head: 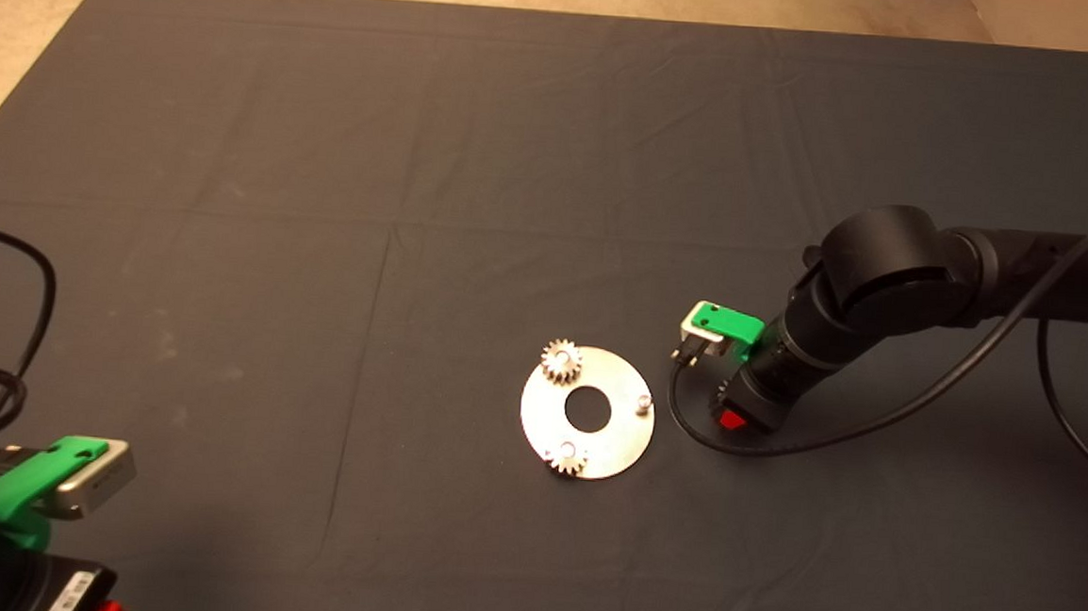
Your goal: Install three planetary gears onto the carrier pins
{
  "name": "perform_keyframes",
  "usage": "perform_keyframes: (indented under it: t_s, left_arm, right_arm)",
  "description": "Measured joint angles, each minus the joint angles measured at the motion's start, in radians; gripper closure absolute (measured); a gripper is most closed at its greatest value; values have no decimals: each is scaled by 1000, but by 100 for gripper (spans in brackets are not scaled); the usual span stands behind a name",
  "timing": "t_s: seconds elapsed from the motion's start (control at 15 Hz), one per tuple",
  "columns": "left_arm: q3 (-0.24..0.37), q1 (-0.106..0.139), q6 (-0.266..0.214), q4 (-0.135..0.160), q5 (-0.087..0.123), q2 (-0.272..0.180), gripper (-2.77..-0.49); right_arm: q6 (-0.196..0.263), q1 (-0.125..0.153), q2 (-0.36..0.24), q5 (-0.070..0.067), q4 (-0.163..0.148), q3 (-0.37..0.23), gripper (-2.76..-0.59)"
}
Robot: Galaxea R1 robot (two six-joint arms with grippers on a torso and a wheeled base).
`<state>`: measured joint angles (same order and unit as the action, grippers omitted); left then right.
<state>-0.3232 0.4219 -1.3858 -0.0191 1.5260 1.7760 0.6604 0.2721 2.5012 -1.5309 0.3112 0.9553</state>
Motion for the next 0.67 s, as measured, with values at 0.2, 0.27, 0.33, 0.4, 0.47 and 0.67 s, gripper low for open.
perform_keyframes:
  t_s: [0.2,0.27,0.33,0.4,0.47,0.67]
  left_arm:
    - [0,0,0,4,0,0,-218]
    - [0,0,0,5,0,0,-218]
    - [0,0,0,7,0,0,-218]
    - [0,0,0,11,0,0,-218]
    - [0,0,0,13,0,-1,-218]
    - [0,0,0,14,0,-1,-218]
  right_arm:
    - [3,16,47,1,-18,-3,-104]
    - [3,16,60,1,-21,-3,-104]
    - [3,17,63,2,-21,-4,-104]
    - [3,24,77,1,-25,-5,-104]
    - [3,32,84,0,-25,-6,-104]
    - [3,39,104,0,-25,-7,-104]
